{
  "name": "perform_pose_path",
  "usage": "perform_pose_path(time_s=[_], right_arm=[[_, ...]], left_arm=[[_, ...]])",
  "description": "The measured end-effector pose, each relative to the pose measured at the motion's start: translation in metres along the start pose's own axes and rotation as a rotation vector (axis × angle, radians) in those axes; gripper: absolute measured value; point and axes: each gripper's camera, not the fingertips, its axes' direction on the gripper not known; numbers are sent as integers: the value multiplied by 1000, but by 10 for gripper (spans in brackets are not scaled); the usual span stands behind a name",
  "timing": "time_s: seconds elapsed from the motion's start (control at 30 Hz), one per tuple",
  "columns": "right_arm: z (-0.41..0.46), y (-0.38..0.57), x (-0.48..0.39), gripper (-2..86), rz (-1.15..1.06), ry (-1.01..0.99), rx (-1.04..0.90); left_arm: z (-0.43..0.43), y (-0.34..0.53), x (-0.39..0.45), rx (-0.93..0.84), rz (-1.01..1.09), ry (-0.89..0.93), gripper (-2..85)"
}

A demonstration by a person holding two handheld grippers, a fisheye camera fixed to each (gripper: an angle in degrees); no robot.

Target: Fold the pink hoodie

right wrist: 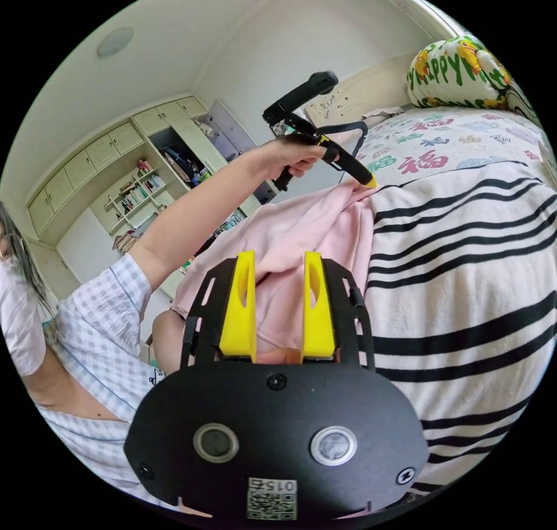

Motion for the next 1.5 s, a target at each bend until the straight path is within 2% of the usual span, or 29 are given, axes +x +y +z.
perform_pose_path(time_s=[0.17, 0.27, 0.37, 0.5, 0.83, 1.2, 1.37, 1.5], right_arm=[[17, -1, -4, 102, -33, 18, -52], [17, 3, 0, 76, -27, 1, -47], [18, 8, 0, 50, -42, -5, -56], [18, 13, -10, 42, -101, 21, -50], [30, 24, -4, 43, -102, 6, -60], [43, 39, -3, 33, -112, 27, -65], [58, 50, 4, 31, -93, 41, -120], [64, 61, 10, 31, -65, 19, -137]], left_arm=[[-26, -28, -1, -25, 66, 108, 102], [-19, -50, 14, -101, 99, -1, 117], [-31, -66, 25, -104, 115, -65, 114], [-48, -72, 32, -123, 174, -72, 90], [-51, -64, 14, -75, 146, 92, 74], [-42, -55, 50, -48, 27, -187, 21], [35, -51, 72, -102, -1, -196, 30], [60, -41, 83, -122, 12, -216, 49]])
